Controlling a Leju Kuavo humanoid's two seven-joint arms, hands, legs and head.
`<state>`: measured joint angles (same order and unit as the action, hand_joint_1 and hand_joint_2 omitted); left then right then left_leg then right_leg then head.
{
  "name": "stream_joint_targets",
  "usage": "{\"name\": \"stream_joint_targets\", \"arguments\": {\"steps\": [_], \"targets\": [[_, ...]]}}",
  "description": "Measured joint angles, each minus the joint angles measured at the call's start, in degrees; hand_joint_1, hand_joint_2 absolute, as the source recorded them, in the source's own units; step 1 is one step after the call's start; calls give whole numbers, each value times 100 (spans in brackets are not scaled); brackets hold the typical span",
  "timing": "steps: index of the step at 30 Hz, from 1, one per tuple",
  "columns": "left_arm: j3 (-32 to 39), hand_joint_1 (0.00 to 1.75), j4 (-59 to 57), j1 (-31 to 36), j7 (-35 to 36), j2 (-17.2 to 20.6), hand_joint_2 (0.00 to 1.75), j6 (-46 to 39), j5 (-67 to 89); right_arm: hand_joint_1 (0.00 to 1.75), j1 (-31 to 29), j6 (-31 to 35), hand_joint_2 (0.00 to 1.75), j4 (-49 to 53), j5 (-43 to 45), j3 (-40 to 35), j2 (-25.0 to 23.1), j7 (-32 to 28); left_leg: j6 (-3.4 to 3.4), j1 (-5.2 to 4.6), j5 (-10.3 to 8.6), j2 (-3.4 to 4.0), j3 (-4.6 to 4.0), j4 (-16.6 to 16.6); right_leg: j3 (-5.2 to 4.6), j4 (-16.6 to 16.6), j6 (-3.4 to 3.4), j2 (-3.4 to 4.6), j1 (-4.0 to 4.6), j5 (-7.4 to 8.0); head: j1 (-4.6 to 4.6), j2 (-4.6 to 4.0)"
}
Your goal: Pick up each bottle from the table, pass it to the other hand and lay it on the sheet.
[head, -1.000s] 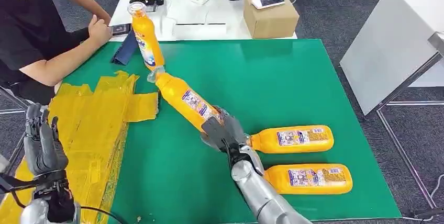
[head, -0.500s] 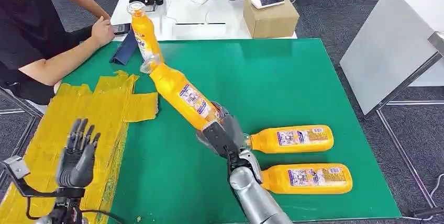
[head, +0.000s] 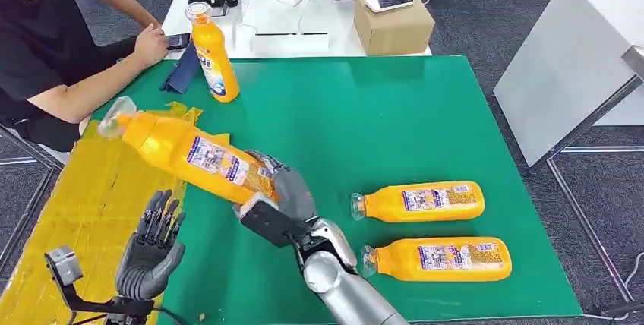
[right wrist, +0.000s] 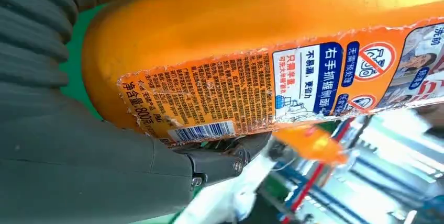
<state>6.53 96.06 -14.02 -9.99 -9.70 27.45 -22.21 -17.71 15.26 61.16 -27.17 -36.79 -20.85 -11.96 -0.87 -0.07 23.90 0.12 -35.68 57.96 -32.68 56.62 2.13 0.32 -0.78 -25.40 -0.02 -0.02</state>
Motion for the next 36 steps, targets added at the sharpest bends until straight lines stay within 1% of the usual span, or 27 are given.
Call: {"name": "stream_joint_targets", "arguments": {"steps": [5, 16, 20, 25, 36], "targets": [[-44, 0, 39, -53, -11, 2, 175, -2, -9, 175, -42, 2, 175, 35, 11, -223, 4, 2, 0, -1, 0, 0, 0, 0, 0, 0, 0, 0, -1, 0, 0, 0], [-70, 0, 68, -78, -9, 2, 175, -2, -208, 175, -68, 4, 175, 37, 37, -400, 7, -2, 0, 0, 0, -1, -1, 0, 0, 0, 0, -1, 0, 0, 0, 0], [-52, 0, 68, -56, -13, 2, 175, -31, -464, 175, -64, -88, 175, -79, 31, -426, 22, -256, 0, 0, 0, -1, -1, 0, 2, 0, 0, -1, 0, 0, -2, 0], [173, 0, 70, -9, -2, 2, 175, -4, -682, 175, 27, -262, 175, -221, -88, -422, 50, -468, 0, 0, 0, -1, -2, 0, -2, 0, 0, -1, 0, 0, 0, 0], [463, 0, 68, 10, 42, -114, 175, 57, -673, 175, 114, -367, 175, -374, -146, -491, 96, -529, 0, -1, 0, -1, -2, 0, -1, 0, 0, -1, 0, 0, -2, 0]]}}
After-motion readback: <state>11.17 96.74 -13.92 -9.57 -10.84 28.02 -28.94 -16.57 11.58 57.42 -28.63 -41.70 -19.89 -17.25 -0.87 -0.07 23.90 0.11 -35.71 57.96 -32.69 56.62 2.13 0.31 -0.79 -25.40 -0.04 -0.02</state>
